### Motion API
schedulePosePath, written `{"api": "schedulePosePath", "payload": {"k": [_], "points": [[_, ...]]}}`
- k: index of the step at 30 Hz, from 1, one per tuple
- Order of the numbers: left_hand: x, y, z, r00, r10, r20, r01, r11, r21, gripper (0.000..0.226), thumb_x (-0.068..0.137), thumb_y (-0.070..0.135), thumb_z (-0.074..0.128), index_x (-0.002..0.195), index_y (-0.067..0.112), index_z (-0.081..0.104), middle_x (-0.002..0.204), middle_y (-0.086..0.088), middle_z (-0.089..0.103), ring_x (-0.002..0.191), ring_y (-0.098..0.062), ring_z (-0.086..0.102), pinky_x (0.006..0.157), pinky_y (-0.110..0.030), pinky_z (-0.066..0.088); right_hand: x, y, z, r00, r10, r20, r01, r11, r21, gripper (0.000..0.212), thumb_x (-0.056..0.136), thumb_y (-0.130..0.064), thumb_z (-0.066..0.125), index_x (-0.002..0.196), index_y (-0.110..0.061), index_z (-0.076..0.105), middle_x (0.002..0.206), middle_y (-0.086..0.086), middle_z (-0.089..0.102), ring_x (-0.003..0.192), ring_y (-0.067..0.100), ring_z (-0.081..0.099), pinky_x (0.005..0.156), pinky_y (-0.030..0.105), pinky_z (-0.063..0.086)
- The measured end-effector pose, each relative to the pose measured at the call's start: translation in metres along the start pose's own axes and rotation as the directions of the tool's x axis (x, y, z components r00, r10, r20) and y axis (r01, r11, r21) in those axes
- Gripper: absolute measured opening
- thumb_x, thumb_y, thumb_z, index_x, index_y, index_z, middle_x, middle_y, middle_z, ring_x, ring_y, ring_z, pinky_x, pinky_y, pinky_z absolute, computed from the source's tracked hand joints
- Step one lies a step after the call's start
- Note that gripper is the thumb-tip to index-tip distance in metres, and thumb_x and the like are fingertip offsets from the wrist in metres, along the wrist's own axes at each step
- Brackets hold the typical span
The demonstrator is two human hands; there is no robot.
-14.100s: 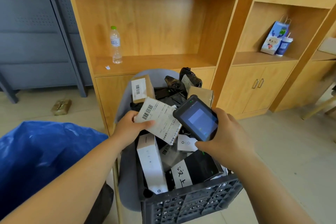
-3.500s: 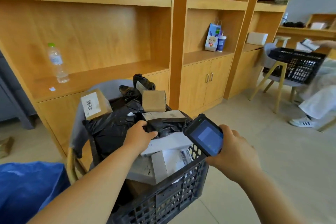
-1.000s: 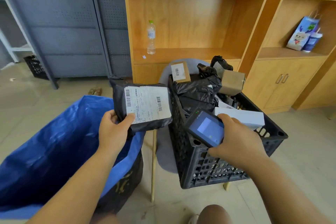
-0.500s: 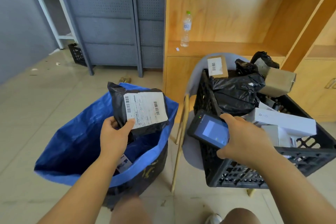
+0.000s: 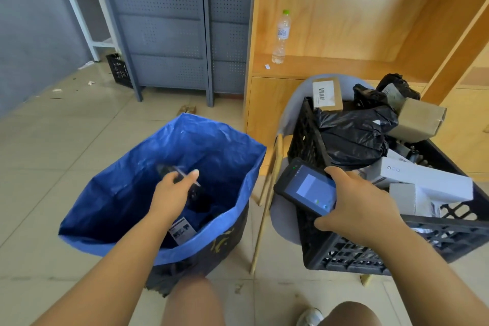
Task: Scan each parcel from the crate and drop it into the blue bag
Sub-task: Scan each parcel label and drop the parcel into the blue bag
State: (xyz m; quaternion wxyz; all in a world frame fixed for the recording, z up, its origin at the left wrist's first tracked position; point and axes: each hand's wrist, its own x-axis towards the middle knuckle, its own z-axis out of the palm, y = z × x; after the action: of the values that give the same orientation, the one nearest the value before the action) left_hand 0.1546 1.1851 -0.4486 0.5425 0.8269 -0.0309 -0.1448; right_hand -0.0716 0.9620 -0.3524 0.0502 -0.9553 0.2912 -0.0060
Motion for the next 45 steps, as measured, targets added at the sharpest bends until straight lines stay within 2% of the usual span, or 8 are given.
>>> {"api": "schedulePosePath", "payload": {"k": [5, 13, 21, 24, 29, 33, 38, 45], "points": [[-0.012, 0.011, 0.028, 0.97, 0.062, 0.234, -0.077, 0.996, 0.053, 0.022, 0.085, 0.04, 0.066, 0.093, 0.02, 0.067, 0.1, 0.002, 0.068, 0.093, -0.017, 0.066, 0.089, -0.044, 0.053, -0.011, 0.023, -0.002, 0.997, 0.068, -0.027, -0.067, 0.997, 0.045, 0.081, 0.054, -0.053, 0.072, 0.121, -0.031, 0.032, 0.095, -0.007, 0.047, 0.084, 0.018, 0.05, 0.065, 0.033, 0.045], [-0.053, 0.086, 0.117, 0.841, 0.311, 0.443, -0.314, 0.947, -0.068, 0.009, 0.084, 0.035, 0.067, 0.082, 0.027, 0.07, 0.079, 0.005, 0.073, 0.079, -0.012, 0.069, 0.08, -0.039, 0.054, -0.045, 0.099, -0.01, 0.948, 0.295, -0.118, -0.281, 0.952, 0.123, 0.089, 0.05, -0.056, 0.071, 0.126, -0.034, 0.03, 0.096, -0.01, 0.042, 0.082, 0.016, 0.048, 0.067, 0.034, 0.047], [-0.08, 0.136, 0.238, 0.659, 0.445, 0.607, -0.55, 0.835, -0.016, 0.009, 0.087, 0.034, 0.067, 0.093, 0.032, 0.062, 0.094, 0.01, 0.065, 0.089, -0.01, 0.063, 0.076, -0.029, 0.053, -0.08, 0.188, -0.019, 0.817, 0.541, -0.199, -0.502, 0.837, 0.217, 0.086, 0.049, -0.051, 0.072, 0.125, -0.033, 0.035, 0.094, -0.009, 0.048, 0.078, 0.018, 0.052, 0.064, 0.037, 0.053], [-0.082, 0.144, 0.285, 0.582, 0.478, 0.658, -0.691, 0.717, 0.09, 0.032, 0.09, 0.03, 0.065, 0.12, 0.025, 0.056, 0.112, 0.01, 0.055, 0.099, -0.012, 0.057, 0.078, -0.024, 0.046, -0.084, 0.214, -0.021, 0.777, 0.597, -0.199, -0.555, 0.799, 0.23, 0.08, 0.051, -0.051, 0.071, 0.121, -0.031, 0.037, 0.092, -0.007, 0.048, 0.078, 0.018, 0.052, 0.066, 0.039, 0.052], [-0.078, 0.155, 0.343, 0.472, 0.463, 0.75, -0.852, 0.456, 0.255, 0.071, 0.091, 0.025, 0.063, 0.15, 0.016, 0.025, 0.15, 0.0, 0.025, 0.125, -0.025, 0.044, 0.097, -0.036, 0.043, -0.083, 0.246, -0.02, 0.73, 0.661, -0.176, -0.617, 0.747, 0.245, 0.078, 0.053, -0.05, 0.072, 0.12, -0.029, 0.037, 0.093, -0.005, 0.049, 0.079, 0.02, 0.051, 0.069, 0.039, 0.051], [-0.073, 0.161, 0.368, 0.475, 0.343, 0.81, -0.87, 0.324, 0.372, 0.078, 0.093, 0.028, 0.06, 0.153, 0.018, 0.01, 0.151, 0.0, 0.012, 0.11, -0.024, 0.054, 0.082, -0.034, 0.048, -0.079, 0.26, -0.017, 0.713, 0.681, -0.167, -0.639, 0.729, 0.245, 0.078, 0.054, -0.051, 0.07, 0.121, -0.029, 0.036, 0.094, -0.005, 0.049, 0.08, 0.02, 0.051, 0.07, 0.038, 0.051], [-0.074, 0.169, 0.377, 0.501, 0.401, 0.767, -0.866, 0.218, 0.451, 0.05, 0.094, 0.024, 0.055, 0.138, 0.01, 0.036, 0.137, -0.007, 0.029, 0.091, -0.03, 0.059, 0.073, -0.038, 0.05, -0.075, 0.266, -0.014, 0.713, 0.684, -0.158, -0.638, 0.725, 0.258, 0.082, 0.055, -0.05, 0.07, 0.125, -0.028, 0.035, 0.096, -0.005, 0.049, 0.083, 0.02, 0.05, 0.072, 0.038, 0.049], [-0.087, 0.174, 0.35, 0.356, 0.614, 0.704, -0.929, 0.149, 0.34, 0.048, 0.087, 0.031, 0.063, 0.126, 0.009, 0.045, 0.125, -0.008, 0.037, 0.069, -0.019, 0.045, 0.047, -0.025, 0.028, -0.078, 0.261, -0.014, 0.694, 0.692, -0.201, -0.62, 0.715, 0.323, 0.078, 0.054, -0.048, 0.07, 0.122, -0.03, 0.037, 0.095, -0.005, 0.049, 0.082, 0.022, 0.051, 0.072, 0.04, 0.05]]}}
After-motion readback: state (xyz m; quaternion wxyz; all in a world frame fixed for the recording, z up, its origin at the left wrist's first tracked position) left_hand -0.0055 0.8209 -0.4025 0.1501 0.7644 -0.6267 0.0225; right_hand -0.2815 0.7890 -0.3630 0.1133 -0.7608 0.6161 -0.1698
